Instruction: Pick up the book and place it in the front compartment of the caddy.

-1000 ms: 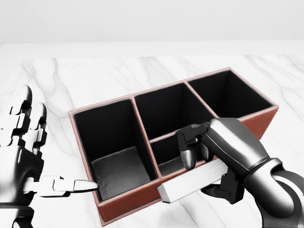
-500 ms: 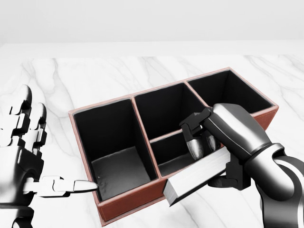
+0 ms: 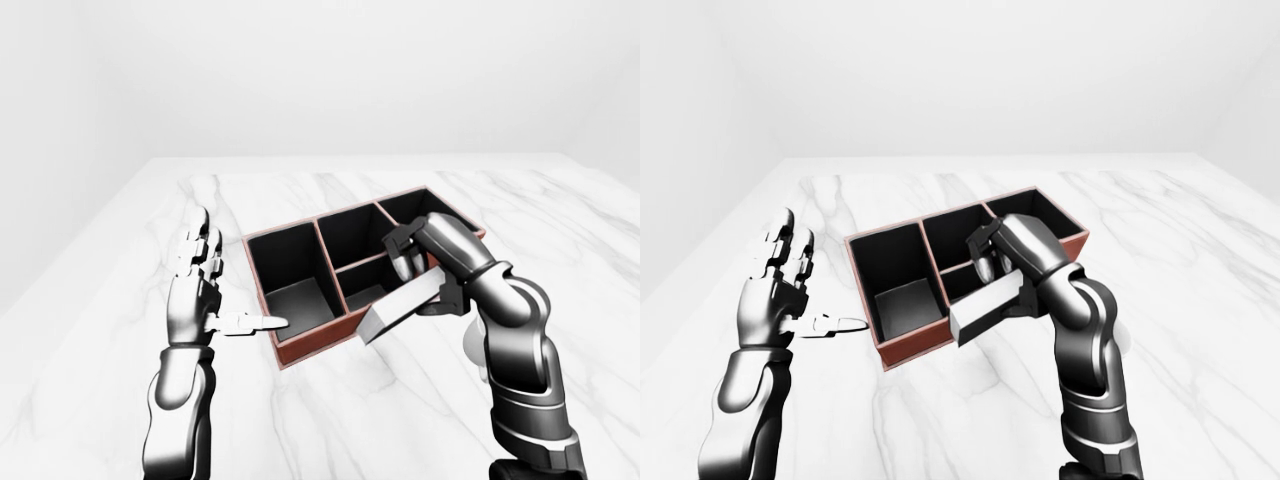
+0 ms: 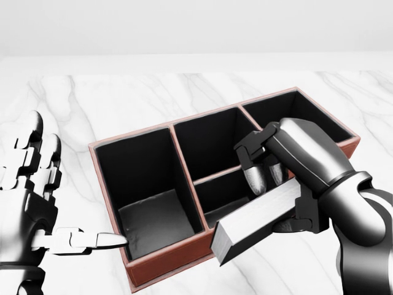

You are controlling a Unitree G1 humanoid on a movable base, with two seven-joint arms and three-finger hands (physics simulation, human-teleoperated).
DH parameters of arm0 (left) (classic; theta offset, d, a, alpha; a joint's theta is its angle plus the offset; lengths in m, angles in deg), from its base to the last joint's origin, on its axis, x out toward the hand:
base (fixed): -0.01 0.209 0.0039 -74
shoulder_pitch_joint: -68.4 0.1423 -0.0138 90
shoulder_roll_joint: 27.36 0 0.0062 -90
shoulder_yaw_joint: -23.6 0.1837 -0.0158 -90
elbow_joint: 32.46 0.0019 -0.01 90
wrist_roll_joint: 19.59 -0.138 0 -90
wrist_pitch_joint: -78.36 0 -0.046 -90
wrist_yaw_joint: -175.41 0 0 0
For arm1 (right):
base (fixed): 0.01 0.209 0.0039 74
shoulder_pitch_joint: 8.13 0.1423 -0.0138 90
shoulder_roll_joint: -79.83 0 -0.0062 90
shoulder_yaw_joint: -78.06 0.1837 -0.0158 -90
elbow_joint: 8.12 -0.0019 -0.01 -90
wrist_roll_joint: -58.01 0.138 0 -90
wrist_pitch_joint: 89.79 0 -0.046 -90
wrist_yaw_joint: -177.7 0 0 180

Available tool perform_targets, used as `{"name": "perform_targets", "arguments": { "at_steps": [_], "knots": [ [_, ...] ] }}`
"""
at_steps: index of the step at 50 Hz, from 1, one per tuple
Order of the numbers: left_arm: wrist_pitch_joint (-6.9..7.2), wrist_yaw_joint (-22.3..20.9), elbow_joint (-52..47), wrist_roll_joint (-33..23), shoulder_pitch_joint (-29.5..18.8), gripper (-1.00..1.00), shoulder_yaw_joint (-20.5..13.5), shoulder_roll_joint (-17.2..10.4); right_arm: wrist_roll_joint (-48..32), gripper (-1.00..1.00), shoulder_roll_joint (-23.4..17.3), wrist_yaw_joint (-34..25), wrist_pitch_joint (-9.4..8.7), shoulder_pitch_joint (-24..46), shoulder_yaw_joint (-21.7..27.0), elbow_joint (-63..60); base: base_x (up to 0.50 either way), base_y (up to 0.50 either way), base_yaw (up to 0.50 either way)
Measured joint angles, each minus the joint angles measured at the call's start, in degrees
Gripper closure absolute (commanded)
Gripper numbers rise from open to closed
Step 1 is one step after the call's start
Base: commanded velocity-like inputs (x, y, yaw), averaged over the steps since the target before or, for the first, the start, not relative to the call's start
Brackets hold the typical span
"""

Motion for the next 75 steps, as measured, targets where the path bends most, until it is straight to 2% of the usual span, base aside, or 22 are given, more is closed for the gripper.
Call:
{"name": "perform_targets", "arguments": {
  "at_steps": [27, 50, 66, 75],
  "knots": [
    [0.00, 0.03, 0.19, -0.08, 0.10, -0.99, 0.14, 0.02, 1.62, 1.00, -0.56, 0.56, -3.95, 3.95, -0.03, -0.66, 0.00, 0.00, 0.00],
    [0.00, -0.03, -0.19, -0.10, 0.28, -0.99, 0.16, 0.08, 2.11, 1.00, -0.62, 2.94, -3.95, 7.70, -0.62, 0.76, 0.00, 0.00, 0.00],
    [0.00, -0.02, -0.09, -0.05, 0.22, -0.99, 0.08, 0.05, 1.93, 1.00, -0.47, 8.27, -3.90, 10.76, -1.12, 6.19, 0.00, 0.00, 0.00],
    [0.00, 0.02, -0.05, -0.03, 0.09, -1.00, 0.03, 0.02, 1.36, 1.00, -0.60, 11.79, -2.96, 12.44, -1.35, 10.67, 0.00, 0.00, 0.00]
  ]
}}
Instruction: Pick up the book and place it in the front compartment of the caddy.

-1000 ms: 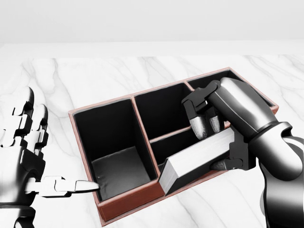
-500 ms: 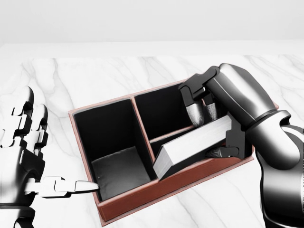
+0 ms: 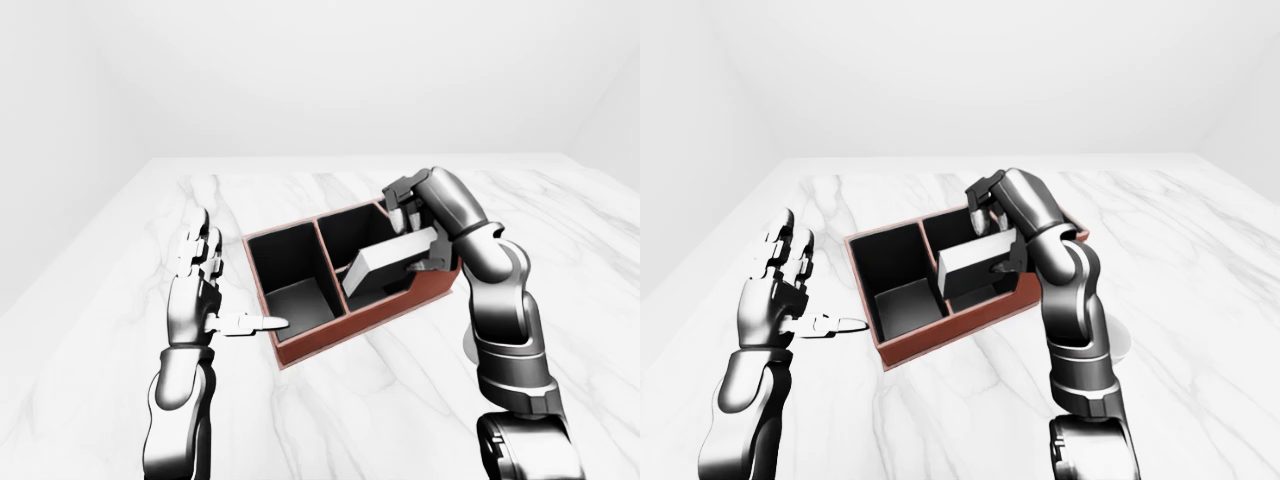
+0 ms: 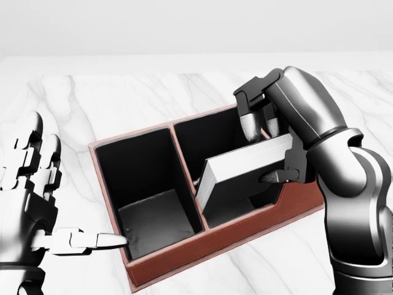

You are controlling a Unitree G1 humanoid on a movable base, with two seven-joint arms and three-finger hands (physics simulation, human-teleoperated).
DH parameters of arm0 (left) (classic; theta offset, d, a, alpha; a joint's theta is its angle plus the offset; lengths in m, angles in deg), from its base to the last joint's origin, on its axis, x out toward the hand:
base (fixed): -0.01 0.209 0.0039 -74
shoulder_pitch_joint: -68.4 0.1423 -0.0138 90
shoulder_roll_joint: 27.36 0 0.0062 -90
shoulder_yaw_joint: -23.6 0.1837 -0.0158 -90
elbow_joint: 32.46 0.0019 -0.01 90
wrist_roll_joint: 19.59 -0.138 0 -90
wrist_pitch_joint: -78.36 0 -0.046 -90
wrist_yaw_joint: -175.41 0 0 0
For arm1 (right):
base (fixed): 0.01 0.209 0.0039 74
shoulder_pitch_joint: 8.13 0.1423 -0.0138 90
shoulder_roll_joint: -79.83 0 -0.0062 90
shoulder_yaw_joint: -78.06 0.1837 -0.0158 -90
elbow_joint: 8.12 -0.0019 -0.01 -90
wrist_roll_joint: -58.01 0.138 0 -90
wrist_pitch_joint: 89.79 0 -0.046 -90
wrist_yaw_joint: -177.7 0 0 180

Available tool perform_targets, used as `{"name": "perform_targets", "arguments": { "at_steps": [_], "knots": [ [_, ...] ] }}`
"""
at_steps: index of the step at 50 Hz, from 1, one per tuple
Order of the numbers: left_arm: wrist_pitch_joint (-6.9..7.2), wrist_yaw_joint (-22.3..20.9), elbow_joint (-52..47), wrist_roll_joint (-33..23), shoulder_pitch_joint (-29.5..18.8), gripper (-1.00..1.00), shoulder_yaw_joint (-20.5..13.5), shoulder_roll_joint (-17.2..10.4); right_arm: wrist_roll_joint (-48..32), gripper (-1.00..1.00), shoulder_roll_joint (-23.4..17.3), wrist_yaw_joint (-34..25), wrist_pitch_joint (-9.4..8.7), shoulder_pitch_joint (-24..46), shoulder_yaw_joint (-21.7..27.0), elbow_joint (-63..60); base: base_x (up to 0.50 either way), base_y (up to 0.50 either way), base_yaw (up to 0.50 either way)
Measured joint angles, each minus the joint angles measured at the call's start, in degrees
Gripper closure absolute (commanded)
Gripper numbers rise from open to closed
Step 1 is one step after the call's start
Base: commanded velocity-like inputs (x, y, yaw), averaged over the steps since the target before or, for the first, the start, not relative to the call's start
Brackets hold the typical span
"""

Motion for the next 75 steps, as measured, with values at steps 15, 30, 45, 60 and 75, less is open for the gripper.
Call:
{"name": "perform_targets", "arguments": {
  "at_steps": [15, 30, 45, 60, 75],
  "knots": [
    [0.00, 0.02, -0.02, 0.00, -0.02, -1.00, 0.00, -0.01, -0.91, 1.00, -0.07, 3.78, 1.72, 3.12, -0.53, 6.17, 0.00, 0.00, 0.00],
    [0.00, 0.05, 0.03, -0.05, -0.01, -0.99, 0.06, 0.02, -1.18, 1.00, -0.25, 6.12, 3.09, 6.33, -0.93, 11.31, 0.00, 0.00, 0.00],
    [0.00, 0.05, 0.24, -0.06, 0.05, -1.00, 0.12, 0.03, -1.29, 1.00, -0.75, 8.35, 4.70, 9.35, -1.13, 16.78, 0.00, 0.00, 0.00],
    [0.00, 0.07, 0.13, -0.02, 0.01, -0.99, 0.09, 0.02, -1.52, 1.00, -0.89, 10.65, 6.43, 11.98, -1.50, 22.19, 0.00, 0.00, 0.00],
    [0.00, 0.11, 0.35, -0.06, -0.04, -0.99, 0.16, 0.03, -1.72, 1.00, -0.85, 12.87, 8.12, 14.35, -1.95, 27.27, 0.00, 0.00, 0.00]
  ]
}}
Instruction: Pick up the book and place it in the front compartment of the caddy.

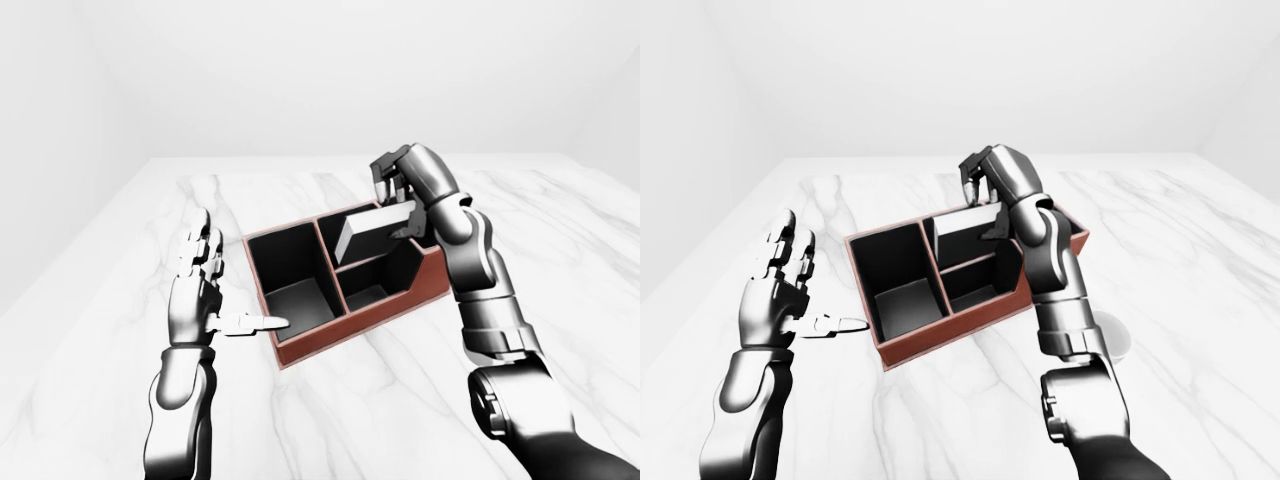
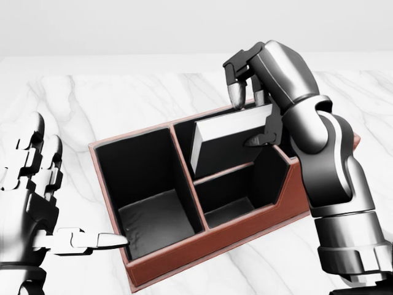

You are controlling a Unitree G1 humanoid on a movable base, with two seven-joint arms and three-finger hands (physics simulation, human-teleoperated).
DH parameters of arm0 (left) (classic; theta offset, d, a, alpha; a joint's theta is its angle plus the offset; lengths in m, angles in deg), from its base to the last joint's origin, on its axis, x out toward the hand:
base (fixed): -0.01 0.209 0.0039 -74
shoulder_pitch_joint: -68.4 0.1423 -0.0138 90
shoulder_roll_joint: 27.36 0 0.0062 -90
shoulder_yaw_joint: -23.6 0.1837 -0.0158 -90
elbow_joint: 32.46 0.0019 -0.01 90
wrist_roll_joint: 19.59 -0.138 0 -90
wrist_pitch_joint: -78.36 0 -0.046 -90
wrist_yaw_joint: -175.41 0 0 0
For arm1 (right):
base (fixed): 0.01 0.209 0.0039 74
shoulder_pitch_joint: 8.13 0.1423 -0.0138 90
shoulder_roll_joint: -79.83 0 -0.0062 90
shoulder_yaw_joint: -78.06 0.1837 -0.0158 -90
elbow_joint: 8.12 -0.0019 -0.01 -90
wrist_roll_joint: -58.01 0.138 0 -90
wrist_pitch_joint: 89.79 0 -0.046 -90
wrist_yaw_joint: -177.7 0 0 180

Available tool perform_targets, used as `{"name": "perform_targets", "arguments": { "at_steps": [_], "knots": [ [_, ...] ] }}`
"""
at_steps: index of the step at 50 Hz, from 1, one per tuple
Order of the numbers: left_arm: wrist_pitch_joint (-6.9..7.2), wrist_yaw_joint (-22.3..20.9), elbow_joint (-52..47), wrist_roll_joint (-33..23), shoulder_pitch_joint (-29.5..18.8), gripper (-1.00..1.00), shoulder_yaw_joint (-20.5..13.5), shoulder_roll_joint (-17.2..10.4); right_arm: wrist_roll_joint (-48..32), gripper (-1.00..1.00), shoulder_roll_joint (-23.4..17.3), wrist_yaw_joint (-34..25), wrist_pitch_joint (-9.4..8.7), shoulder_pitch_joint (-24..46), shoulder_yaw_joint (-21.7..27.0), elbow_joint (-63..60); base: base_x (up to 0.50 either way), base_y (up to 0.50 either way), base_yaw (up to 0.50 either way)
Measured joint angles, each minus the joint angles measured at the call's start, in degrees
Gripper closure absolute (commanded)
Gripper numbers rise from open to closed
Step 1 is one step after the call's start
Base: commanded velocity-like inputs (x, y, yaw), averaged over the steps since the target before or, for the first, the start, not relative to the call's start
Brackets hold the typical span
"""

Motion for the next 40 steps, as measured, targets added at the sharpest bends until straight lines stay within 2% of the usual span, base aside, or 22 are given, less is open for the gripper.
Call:
{"name": "perform_targets", "arguments": {
  "at_steps": [8, 40],
  "knots": [
    [0.00, 0.01, 0.03, -0.02, 0.03, -0.99, 0.03, 0.00, -0.16, 1.00, -0.10, 1.18, 0.90, 1.07, -0.17, 2.66, 0.00, 0.00, 0.00],
    [0.00, 0.02, 0.03, -0.09, 0.13, -1.00, 0.20, 0.07, -1.11, 1.00, -0.36, 6.31, 0.90, 5.99, -1.05, 14.74, 0.00, 0.00, 0.00]
  ]
}}
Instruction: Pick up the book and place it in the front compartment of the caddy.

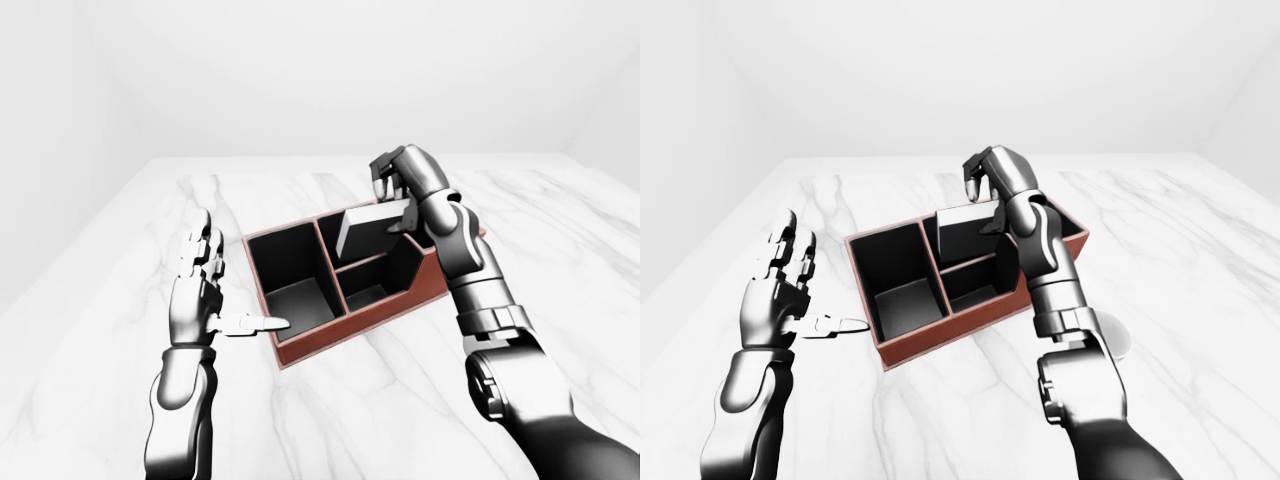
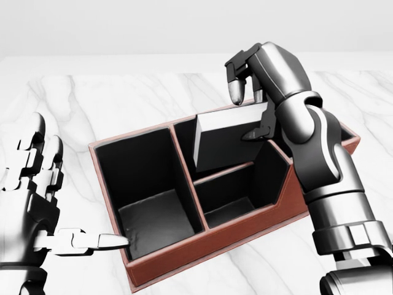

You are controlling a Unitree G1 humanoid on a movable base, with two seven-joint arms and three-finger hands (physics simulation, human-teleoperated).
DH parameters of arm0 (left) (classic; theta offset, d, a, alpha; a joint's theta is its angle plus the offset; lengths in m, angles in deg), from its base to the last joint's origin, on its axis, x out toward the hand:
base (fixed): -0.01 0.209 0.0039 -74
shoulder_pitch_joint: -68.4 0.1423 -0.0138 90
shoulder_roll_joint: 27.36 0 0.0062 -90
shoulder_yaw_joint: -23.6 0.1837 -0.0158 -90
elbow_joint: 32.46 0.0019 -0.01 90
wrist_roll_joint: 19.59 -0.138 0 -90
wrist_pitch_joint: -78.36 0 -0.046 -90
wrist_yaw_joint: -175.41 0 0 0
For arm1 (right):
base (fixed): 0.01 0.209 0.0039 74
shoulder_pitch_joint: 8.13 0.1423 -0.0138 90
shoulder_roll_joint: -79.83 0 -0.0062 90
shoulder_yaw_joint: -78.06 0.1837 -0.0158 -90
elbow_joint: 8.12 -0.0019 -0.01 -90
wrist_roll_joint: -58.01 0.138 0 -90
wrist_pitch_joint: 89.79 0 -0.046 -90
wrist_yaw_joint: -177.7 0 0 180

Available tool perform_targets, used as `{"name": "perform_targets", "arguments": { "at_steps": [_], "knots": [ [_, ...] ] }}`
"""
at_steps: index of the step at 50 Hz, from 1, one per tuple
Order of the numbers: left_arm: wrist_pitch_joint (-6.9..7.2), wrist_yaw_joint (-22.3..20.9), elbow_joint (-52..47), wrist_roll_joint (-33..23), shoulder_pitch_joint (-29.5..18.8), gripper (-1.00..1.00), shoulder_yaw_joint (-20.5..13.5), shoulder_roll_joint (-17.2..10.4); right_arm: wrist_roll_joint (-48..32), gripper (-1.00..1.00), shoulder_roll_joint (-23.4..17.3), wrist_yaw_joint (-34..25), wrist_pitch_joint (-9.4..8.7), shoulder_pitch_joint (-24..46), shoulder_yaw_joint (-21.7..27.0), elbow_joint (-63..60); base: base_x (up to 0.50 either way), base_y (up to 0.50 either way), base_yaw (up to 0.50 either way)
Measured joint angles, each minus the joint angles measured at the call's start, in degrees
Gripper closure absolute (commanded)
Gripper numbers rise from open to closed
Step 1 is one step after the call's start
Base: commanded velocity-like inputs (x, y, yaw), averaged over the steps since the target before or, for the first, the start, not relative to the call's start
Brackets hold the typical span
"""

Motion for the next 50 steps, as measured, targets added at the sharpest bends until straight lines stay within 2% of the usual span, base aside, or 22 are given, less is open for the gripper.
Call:
{"name": "perform_targets", "arguments": {
  "at_steps": [30, 50],
  "knots": [
    [0.00, 0.07, -0.23, -0.04, 0.10, -0.99, 0.21, 0.06, -0.51, 1.00, 0.98, 1.68, 0.00, 2.92, -0.88, 4.55, 0.00, 0.00, 0.00],
    [0.00, 0.08, -0.40, -0.02, 0.11, -0.99, 0.15, 0.04, -1.45, 1.00, 0.90, 5.62, 0.00, 7.16, -1.60, 13.77, 0.00, 0.00, 0.00]
  ]
}}
